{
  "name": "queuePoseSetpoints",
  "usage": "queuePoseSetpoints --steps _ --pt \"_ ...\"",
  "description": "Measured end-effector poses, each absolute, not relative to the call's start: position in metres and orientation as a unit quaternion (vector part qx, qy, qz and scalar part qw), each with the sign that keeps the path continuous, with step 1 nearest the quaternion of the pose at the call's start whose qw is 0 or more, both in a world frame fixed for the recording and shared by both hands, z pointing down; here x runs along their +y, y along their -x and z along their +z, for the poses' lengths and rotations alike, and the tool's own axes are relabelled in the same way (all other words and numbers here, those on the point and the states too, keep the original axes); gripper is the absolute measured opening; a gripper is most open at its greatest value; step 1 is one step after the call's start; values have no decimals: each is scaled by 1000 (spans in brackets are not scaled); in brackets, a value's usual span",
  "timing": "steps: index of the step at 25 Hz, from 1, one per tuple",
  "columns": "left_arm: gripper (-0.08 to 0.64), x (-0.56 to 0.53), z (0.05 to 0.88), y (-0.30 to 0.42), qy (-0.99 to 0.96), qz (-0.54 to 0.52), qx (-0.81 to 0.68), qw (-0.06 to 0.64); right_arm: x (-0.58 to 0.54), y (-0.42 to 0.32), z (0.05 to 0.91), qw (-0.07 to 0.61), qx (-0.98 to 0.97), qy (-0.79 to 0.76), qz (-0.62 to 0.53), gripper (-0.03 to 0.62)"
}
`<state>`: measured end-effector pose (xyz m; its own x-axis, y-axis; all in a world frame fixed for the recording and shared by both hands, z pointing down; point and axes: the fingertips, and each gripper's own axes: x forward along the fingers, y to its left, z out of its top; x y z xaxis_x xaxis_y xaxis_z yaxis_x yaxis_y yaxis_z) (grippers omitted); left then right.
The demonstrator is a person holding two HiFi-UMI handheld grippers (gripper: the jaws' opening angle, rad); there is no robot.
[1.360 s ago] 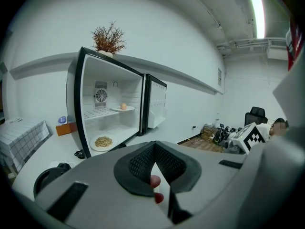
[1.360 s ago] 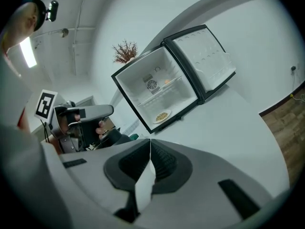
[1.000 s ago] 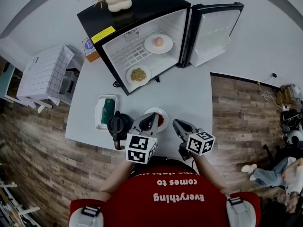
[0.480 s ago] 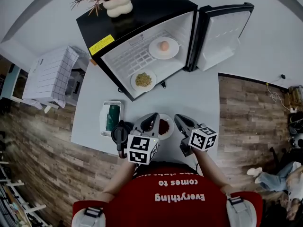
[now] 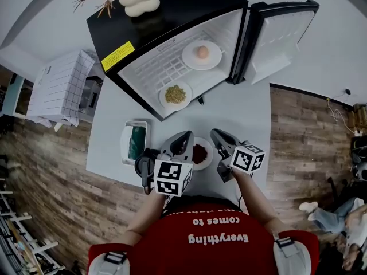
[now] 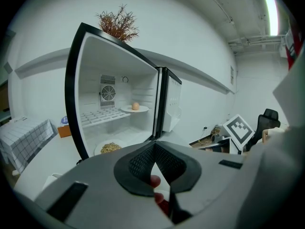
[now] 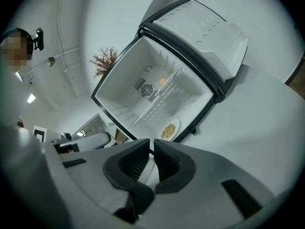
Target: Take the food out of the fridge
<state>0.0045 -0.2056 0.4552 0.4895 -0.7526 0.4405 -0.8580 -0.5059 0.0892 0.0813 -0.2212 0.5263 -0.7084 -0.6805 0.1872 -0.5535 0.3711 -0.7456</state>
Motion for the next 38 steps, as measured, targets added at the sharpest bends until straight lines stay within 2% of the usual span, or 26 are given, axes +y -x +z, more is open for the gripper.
queuePoseSetpoints --steps 7,20,28,34,38 --pt "2 -220 460 -2 -846 167 -481 158 -251 -76 512 115 816 366 -432 23" --pt "2 -235 470 9 -838 160 -490 179 -314 -73 495 207 774 328 -500 98" --pt "2 -238 478 11 -836 161 -489 188 -358 -83 492 218 759 347 -505 118" --pt "3 -240 485 15 -833 164 -492 196 -389 -84 487 276 711 319 -562 130" --pt "2 -243 487 18 -831 165 -494 198 -409 -84 483 270 713 331 -557 130"
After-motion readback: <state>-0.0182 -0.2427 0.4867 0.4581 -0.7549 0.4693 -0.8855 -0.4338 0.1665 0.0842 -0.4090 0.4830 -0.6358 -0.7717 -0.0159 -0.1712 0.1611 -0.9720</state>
